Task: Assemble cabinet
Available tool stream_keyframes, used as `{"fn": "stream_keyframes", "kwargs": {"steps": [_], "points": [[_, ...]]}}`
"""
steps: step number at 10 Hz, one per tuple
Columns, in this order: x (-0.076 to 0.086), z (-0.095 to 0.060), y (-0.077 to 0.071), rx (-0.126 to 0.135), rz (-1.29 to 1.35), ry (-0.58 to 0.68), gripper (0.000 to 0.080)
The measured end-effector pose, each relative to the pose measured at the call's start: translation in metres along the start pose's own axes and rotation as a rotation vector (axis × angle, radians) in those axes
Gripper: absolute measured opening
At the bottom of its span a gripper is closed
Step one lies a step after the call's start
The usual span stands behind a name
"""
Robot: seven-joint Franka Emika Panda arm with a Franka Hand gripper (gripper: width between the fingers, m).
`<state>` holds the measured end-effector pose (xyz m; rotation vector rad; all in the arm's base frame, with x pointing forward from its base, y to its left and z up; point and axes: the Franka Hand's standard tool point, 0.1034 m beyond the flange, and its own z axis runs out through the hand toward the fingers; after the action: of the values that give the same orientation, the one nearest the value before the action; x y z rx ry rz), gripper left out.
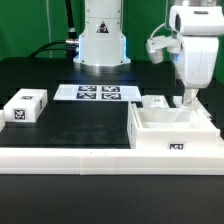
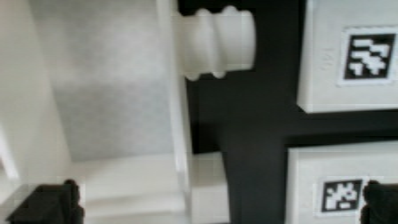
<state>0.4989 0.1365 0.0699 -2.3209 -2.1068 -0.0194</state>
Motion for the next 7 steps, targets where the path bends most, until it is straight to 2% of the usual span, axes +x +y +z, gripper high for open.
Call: {"fn": "stream_keyframes", "kwargs": {"steps": [4, 5, 7], "points": [[-0.004, 0.006, -0.001, 0.01, 0.009, -0.001, 0.0798], [0.007, 0.008, -0.015, -0.02, -0.004, 0.026, 0.0798], [0.028, 0.004, -0.044, -0.026, 0.003, 0.045, 0.0798]]}}
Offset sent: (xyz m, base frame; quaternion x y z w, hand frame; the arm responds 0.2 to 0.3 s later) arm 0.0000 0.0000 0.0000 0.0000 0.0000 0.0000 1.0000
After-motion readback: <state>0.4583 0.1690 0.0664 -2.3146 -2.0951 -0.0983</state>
